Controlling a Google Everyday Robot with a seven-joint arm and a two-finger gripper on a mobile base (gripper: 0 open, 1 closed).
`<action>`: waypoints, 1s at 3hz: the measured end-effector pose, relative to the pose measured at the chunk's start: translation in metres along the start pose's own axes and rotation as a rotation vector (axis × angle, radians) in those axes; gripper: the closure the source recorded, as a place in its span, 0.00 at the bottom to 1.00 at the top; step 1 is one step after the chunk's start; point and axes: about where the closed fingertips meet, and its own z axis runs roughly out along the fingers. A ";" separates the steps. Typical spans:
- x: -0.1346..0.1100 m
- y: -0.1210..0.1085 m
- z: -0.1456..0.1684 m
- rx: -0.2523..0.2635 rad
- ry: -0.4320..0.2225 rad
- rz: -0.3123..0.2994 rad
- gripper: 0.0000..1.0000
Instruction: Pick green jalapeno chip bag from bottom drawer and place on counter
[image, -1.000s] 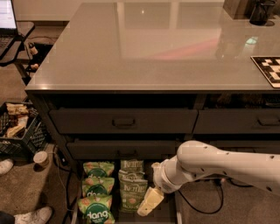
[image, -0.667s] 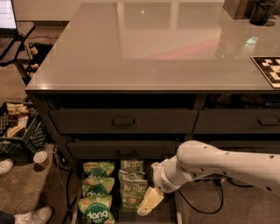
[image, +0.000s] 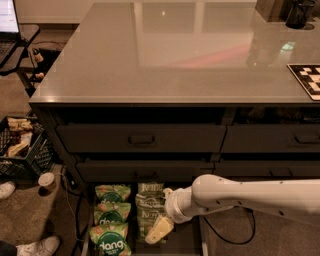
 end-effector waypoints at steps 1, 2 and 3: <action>0.010 -0.021 0.036 0.015 -0.015 0.001 0.00; 0.030 -0.042 0.066 0.021 0.003 0.017 0.00; 0.050 -0.059 0.089 0.021 0.024 0.044 0.00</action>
Offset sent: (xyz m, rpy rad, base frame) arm 0.0552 -0.0005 -0.1198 -0.0321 0.0102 -0.0473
